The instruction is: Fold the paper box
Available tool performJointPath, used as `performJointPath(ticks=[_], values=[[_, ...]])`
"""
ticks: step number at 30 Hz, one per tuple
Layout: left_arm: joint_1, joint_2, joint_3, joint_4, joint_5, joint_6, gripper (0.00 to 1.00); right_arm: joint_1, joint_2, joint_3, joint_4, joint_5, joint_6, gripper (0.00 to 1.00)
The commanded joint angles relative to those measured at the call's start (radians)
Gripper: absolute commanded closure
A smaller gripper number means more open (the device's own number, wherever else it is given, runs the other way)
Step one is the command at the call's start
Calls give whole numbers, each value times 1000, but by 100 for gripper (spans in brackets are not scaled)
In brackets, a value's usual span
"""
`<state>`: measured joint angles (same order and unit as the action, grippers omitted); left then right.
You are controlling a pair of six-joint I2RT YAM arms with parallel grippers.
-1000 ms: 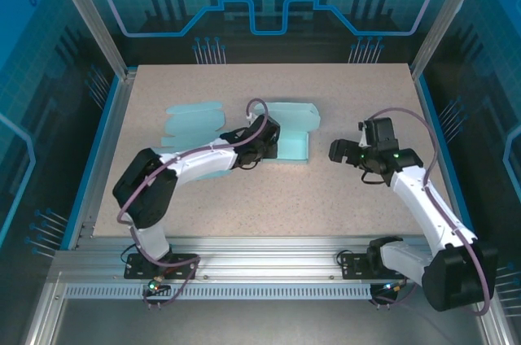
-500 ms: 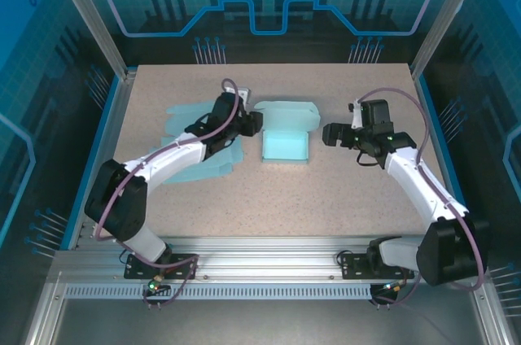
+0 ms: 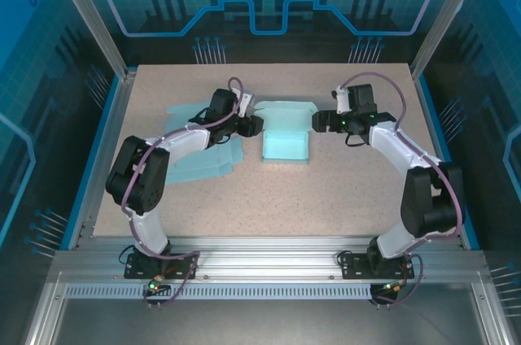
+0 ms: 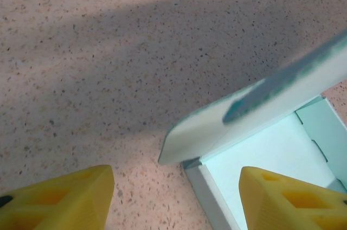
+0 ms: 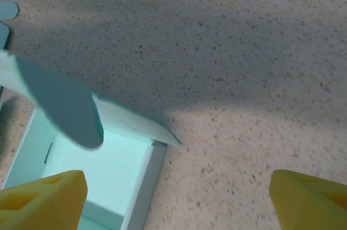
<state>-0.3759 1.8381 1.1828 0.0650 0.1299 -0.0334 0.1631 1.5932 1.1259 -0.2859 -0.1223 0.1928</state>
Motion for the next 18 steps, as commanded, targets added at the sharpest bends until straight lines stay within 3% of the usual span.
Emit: performJointPath(ticks=[1, 13, 18], values=[[12, 30, 68, 15, 58, 53, 36, -3, 47, 51, 62, -88, -39, 13], [11, 90, 133, -9, 104, 60, 40, -2, 135, 104, 82, -154, -50, 18], [9, 101, 141, -11, 132, 57, 51, -3, 156, 117, 89, -191, -50, 27]])
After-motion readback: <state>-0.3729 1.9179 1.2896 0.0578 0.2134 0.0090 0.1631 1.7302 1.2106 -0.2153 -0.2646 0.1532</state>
